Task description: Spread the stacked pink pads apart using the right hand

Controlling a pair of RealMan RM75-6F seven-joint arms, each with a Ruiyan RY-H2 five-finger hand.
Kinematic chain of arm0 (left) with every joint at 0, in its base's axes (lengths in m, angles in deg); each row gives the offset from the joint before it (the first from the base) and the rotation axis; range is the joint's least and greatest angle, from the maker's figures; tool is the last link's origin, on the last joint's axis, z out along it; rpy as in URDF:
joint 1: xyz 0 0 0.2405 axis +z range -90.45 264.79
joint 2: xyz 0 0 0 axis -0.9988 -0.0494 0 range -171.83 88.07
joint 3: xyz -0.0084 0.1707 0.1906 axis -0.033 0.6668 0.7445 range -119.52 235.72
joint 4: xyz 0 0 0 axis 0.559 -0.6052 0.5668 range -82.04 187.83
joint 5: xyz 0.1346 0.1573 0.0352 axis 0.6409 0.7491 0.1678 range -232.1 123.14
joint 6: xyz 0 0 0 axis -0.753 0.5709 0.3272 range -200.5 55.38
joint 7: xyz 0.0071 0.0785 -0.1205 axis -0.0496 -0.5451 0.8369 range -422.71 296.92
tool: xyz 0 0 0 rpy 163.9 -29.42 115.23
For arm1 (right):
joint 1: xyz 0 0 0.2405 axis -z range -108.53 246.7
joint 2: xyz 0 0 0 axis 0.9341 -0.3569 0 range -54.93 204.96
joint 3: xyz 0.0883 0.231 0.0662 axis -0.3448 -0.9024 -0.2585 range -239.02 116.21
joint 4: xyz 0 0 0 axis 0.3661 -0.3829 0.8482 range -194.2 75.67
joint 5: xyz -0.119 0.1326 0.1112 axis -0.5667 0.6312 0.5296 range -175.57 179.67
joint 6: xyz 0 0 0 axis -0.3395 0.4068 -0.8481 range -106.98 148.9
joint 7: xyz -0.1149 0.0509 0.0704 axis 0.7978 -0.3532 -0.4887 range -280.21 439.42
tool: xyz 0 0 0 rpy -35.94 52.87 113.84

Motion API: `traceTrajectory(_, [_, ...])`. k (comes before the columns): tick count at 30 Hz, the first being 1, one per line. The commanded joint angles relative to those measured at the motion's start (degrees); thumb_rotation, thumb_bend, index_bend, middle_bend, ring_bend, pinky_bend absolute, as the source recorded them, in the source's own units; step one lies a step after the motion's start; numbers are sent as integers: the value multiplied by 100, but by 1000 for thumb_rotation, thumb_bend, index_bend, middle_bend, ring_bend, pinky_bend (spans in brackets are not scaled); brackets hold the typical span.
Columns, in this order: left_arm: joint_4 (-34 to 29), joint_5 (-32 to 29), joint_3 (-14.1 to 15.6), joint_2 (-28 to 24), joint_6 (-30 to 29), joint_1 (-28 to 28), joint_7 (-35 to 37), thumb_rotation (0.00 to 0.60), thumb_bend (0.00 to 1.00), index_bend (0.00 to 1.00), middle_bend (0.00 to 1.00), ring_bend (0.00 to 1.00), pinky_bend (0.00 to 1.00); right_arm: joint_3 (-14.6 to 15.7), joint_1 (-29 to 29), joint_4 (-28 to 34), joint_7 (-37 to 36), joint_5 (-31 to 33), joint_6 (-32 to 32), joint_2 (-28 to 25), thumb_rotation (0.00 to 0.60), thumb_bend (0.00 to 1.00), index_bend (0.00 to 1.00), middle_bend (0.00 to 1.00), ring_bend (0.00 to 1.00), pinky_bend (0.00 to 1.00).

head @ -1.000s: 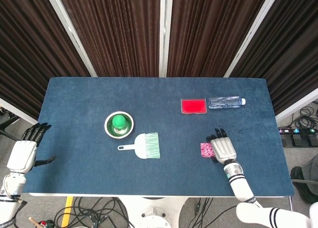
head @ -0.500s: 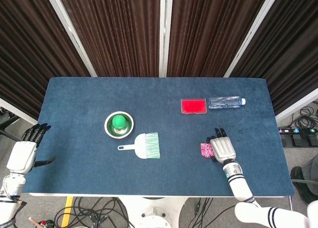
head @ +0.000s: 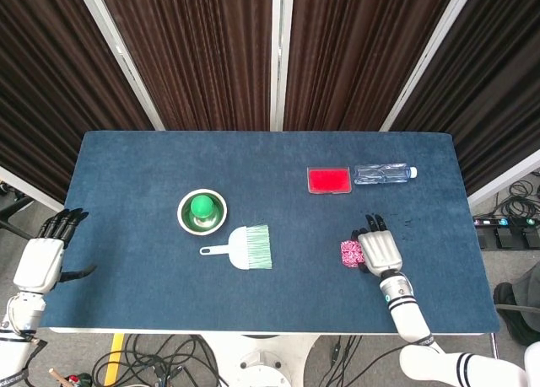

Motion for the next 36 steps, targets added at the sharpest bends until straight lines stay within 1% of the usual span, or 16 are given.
traceTrajectory(1, [9, 8, 3, 0, -9, 2, 6, 600, 0, 110, 77, 43, 127, -42, -14, 43, -12, -17, 33, -60, 600, 157, 424, 395, 47, 0])
traceTrajectory(5, [25, 25, 11, 1, -28, 9, 8, 600, 0, 110, 77, 43, 127, -154, -79, -5, -28, 9, 29, -116, 600, 157, 424, 395, 47, 0])
traceTrajectory(8, [23, 31, 6, 3, -20, -4, -22, 600, 0, 110, 77, 43, 127, -279, -190, -167, -72, 61, -77, -102, 600, 157, 424, 395, 48, 0])
traceTrajectory(16, [-72, 44, 0, 24, 77, -86, -230, 600, 0, 110, 77, 43, 127, -471, -511, -910, -274, 226, -563, 167, 600, 157, 424, 395, 60, 0])
traceTrajectory(23, [-183, 61, -1, 5, 90, -116, -361, 600, 0, 110, 76, 43, 127, -494, -638, -1435, -556, 225, -855, 373, 600, 157, 424, 394, 60, 0])
traceTrajectory(33, [-223, 5, -2, 13, 170, -148, -481, 600, 0, 110, 77, 43, 127, -473, -736, -1704, -732, 137, -1010, 491, 600, 157, 423, 374, 60, 0])
traceTrajectory(35, [-228, -2, -5, 10, 172, -150, -485, 600, 0, 110, 76, 43, 126, -451, -760, -1707, -686, 178, -1075, 477, 600, 157, 388, 349, 60, 0])
traceTrajectory(36, [-228, -6, -5, 10, 174, -150, -484, 600, 0, 111, 77, 43, 126, -447, -774, -1697, -657, 202, -1098, 470, 600, 156, 350, 328, 57, 0])
